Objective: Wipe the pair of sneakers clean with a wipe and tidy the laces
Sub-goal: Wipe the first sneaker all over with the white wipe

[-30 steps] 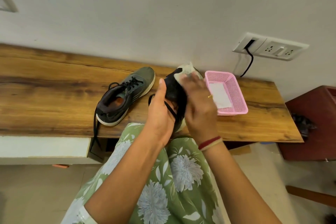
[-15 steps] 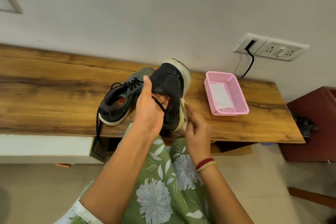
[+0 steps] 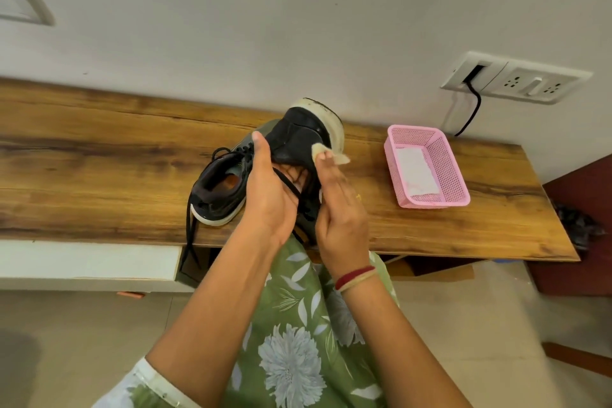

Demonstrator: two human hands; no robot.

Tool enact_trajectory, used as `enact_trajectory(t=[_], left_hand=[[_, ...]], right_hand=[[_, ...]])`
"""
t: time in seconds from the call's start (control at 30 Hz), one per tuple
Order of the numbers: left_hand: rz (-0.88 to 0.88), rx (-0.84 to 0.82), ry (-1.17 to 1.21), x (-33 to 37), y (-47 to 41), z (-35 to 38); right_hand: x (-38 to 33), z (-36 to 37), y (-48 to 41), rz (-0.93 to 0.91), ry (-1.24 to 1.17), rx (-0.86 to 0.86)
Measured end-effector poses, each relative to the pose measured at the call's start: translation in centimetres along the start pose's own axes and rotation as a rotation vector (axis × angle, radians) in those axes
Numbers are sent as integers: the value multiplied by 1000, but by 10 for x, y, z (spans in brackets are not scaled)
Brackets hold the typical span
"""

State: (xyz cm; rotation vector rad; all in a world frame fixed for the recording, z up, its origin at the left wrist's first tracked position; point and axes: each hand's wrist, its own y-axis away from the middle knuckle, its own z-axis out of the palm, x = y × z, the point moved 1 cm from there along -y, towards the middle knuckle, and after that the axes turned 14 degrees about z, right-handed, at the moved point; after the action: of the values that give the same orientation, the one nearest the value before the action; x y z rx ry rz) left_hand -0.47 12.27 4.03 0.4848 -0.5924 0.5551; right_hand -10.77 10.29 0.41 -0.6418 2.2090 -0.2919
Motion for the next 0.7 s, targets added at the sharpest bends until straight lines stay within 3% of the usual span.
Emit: enact_trajectory(t=[0.17,0.27,0.37,0.5,0.7], left_hand=[[52,30,-33,13,-12,-11],[86,-51,-233,14,-11,-10],[106,-91,-327,8,-7,-5],[94,-99,-412,-1,-5,-2],[75,43,-443,11,-22,-16]], right_hand=[[14,4,21,126,-125,-189],[2,-11,2,228,-241,-37],[-17,-22,-28,122,-213,81],[-9,-4,-31,-134,81,-38],[18,20,17,-97,69,-233]])
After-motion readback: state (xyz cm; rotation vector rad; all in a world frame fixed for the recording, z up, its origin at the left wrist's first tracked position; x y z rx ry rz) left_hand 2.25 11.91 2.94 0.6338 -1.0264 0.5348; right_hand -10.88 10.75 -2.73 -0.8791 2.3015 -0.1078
